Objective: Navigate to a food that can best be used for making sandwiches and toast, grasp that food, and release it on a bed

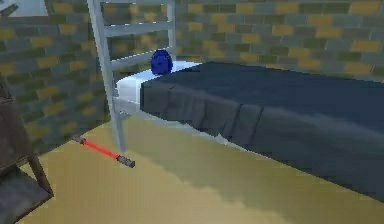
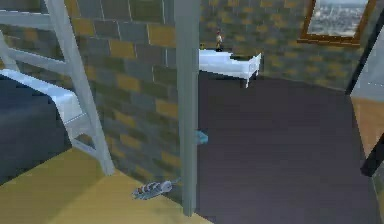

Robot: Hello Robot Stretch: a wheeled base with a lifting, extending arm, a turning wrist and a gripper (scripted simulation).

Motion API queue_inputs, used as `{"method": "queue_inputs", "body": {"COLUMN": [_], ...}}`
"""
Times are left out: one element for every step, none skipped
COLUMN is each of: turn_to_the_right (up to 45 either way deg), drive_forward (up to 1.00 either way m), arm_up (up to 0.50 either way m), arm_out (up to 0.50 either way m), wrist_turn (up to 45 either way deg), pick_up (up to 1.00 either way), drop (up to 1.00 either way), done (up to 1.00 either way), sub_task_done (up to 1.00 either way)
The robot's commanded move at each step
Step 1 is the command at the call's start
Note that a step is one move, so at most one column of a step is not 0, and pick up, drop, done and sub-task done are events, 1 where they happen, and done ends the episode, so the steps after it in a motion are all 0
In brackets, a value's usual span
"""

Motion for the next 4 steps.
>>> {"method": "queue_inputs", "body": {"turn_to_the_right": [45.0, 45.0, 21.0, 0.0], "drive_forward": [0.0, 0.0, 0.0, 1.0], "arm_up": [0.0, 0.0, 0.0, 0.0], "arm_out": [0.0, 0.0, 0.0, 0.0], "wrist_turn": [0.0, 0.0, 0.0, 0.0], "pick_up": [0.0, 0.0, 0.0, 0.0], "drop": [0.0, 0.0, 0.0, 0.0], "done": [0.0, 0.0, 0.0, 0.0], "sub_task_done": [0.0, 0.0, 0.0, 0.0]}}
